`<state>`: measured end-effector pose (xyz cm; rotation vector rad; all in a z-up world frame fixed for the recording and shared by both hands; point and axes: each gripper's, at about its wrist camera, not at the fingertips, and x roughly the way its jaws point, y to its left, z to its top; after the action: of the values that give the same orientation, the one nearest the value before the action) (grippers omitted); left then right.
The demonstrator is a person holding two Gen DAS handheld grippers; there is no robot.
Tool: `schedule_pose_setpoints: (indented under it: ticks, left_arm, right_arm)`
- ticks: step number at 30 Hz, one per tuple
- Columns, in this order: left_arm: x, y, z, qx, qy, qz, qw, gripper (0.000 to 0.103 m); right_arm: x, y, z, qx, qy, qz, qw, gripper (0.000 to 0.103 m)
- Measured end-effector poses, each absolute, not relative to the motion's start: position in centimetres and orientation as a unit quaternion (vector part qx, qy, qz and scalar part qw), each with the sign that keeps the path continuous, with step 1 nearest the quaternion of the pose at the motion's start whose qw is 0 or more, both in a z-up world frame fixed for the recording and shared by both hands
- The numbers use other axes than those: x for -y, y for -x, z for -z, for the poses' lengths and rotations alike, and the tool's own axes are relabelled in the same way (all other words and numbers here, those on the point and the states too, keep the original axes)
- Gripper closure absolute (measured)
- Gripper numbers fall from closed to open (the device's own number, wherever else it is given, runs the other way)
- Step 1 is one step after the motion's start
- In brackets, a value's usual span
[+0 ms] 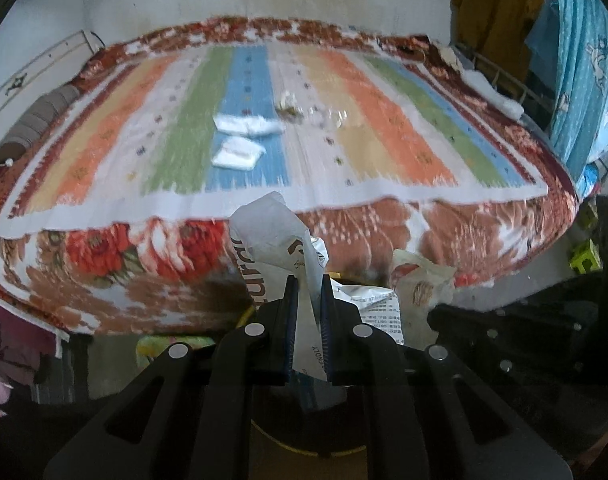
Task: Collect trash
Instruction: 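Lower both held items into the dark bin and open both grippers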
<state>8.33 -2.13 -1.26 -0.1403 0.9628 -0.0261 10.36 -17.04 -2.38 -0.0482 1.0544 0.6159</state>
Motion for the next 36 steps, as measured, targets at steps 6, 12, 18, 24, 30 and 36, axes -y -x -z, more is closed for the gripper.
schedule_pose_setpoints:
  ticks: [6,12,18,24,30,36]
  left_arm:
    - [2.2,-8.2,3.8,-0.506,0.092,0.018,0.857,0.093]
    - [2.1,-8.4,5.0,-0.529,0.105,0.017,0.842,0.093]
    - [1.4,-8.9,5.8,-0.546,0.133,0.02,0.827,0.059]
    - [-0.2,-9.1,5.5,-0.539,0.178,0.022,0.823,0.051]
    - [-0.7,-9.5,4.6,-0.525,0.173,0.009,0.833,0.041]
    - [-1.6,-9.9,2.6,-0.491,0.16,0.001,0.856,0.026]
  right_arm:
    - [16.3,-10.7,3.9,-0.528,0.026,-0.288,0.798,0.103]
    - [16.1,-11.4,4.8,-0.549,0.026,-0.277,0.788,0.103]
    - [16.3,-12.0,5.6,-0.567,0.021,-0.268,0.779,0.087]
    - [16.5,-12.6,5.6,-0.566,0.014,-0.26,0.782,0.068]
    - [16.8,-13.4,4.9,-0.562,-0.004,-0.266,0.783,0.056]
    - [16.6,-14.0,3.4,-0.54,-0.004,-0.276,0.795,0.049]
